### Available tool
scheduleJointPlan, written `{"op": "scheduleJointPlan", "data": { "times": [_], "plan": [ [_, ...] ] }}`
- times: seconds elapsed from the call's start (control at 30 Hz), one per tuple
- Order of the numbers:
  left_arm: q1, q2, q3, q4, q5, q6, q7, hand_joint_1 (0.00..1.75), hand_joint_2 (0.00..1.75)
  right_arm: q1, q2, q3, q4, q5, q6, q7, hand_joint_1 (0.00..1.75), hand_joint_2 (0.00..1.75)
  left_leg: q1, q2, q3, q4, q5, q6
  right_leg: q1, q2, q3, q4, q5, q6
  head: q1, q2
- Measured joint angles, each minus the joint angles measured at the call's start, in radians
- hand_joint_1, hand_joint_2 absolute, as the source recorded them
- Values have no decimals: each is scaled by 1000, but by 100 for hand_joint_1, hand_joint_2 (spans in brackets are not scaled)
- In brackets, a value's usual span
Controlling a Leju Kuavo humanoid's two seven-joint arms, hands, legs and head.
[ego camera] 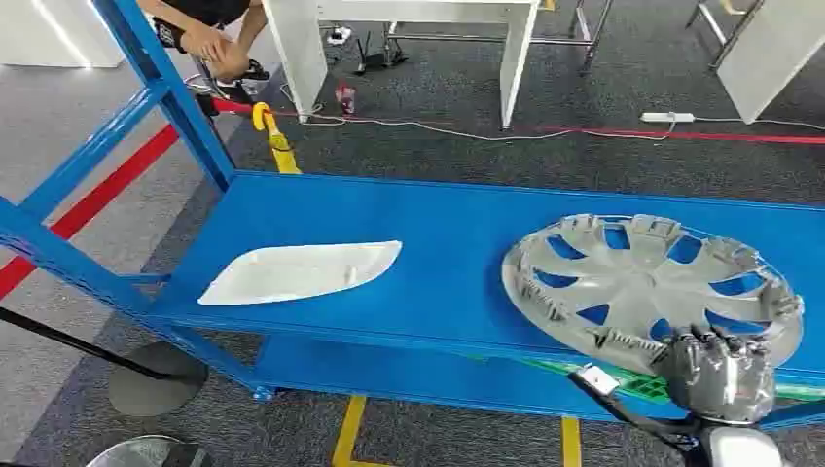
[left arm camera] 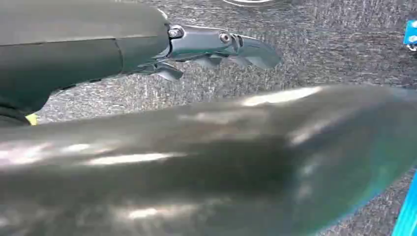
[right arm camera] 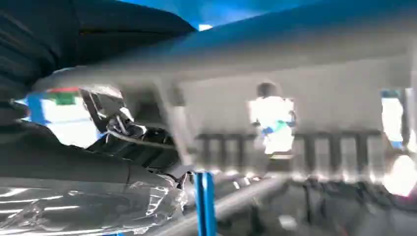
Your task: Take the parts from the cabinet and place them on the table.
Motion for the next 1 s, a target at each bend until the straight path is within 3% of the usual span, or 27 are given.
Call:
{"op": "scheduleJointPlan", "data": {
  "times": [0.07,0.2,0.23,0.3,0.33,0.4,0.47,0.5,0.53,0.63,0.73,0.77,0.83,0.87,0.9,1.0],
  "plan": [
    [1,0,0,0,-5,0,-3,0,0,0,-10,-33,-37,0,-30,-79,175,175,0,0,0,0,0,0,0,0,0,0,0,0,0,0],
    [0,-3,1,0,-5,0,-5,0,0,5,-13,-88,-73,0,-49,-147,175,175,0,0,0,0,0,0,0,0,-1,0,0,0,0,0],
    [0,-5,1,0,-5,0,-6,0,0,21,0,-110,-79,-2,-74,-217,175,175,0,0,0,0,0,1,0,0,0,0,-1,0,0,0],
    [3,-7,1,0,-7,0,-7,0,0,68,95,-214,-101,-2,-111,-463,175,175,2,-1,-1,0,0,1,2,-2,0,0,-1,1,2,0],
    [6,-8,2,0,-8,0,-7,0,0,85,216,-301,-127,1,-114,-711,175,175,4,-1,-2,0,0,0,3,0,-1,0,-1,0,0,0],
    [7,-8,5,0,-11,4,-9,0,0,93,413,-444,-177,0,-121,-1074,175,175,3,1,-1,0,-1,0,2,4,-4,0,-1,0,-1,0],
    [2,-11,9,0,-14,5,-11,0,0,96,528,-531,-217,-2,-121,-1321,175,175,4,1,-2,-2,0,-1,5,2,-3,0,-2,-1,-5,0],
    [3,-13,10,0,-14,5,-13,0,0,100,573,-558,-231,-2,-121,-1363,175,175,5,0,-2,-2,0,-1,5,1,-2,0,-2,-1,-4,0],
    [4,-15,11,0,-15,5,-13,0,0,108,613,-581,-241,-2,-121,-1331,175,175,5,-1,-2,-2,1,-2,5,-1,-2,0,-2,-1,-5,0],
    [7,-16,16,0,-16,5,-18,0,0,104,695,-631,-251,-14,-121,-1154,175,175,4,0,-1,-2,1,-2,5,-1,-1,0,-1,-1,-5,0],
    [7,-16,17,0,-16,5,-20,0,0,103,722,-682,-248,-33,-121,-1133,175,175,4,0,0,-2,1,-2,4,0,2,-1,-1,-1,-5,0],
    [8,-15,17,0,-16,5,-20,0,0,105,726,-696,-246,-33,-121,-1130,155,175,3,0,0,-2,1,-2,4,1,1,-2,0,0,-4,0],
    [6,-14,18,0,-16,5,-21,0,0,109,733,-710,-243,-34,-121,-1131,134,175,3,3,0,-2,0,-1,3,4,0,-2,0,0,-5,0],
    [5,-14,18,0,-16,5,-21,0,0,108,741,-714,-242,-26,-121,-1128,98,175,3,3,0,-2,0,-1,3,4,0,-2,0,0,-5,0],
    [3,-15,18,0,-16,5,-21,0,0,109,744,-715,-238,-18,-121,-1123,51,175,3,3,0,-2,0,-1,3,3,0,-2,0,0,-5,0],
    [4,-15,20,0,-19,1,-21,0,0,130,727,-710,-163,-4,-119,-1040,51,175,4,3,0,-2,0,0,4,2,1,-3,-1,0,-5,0]
  ]
}}
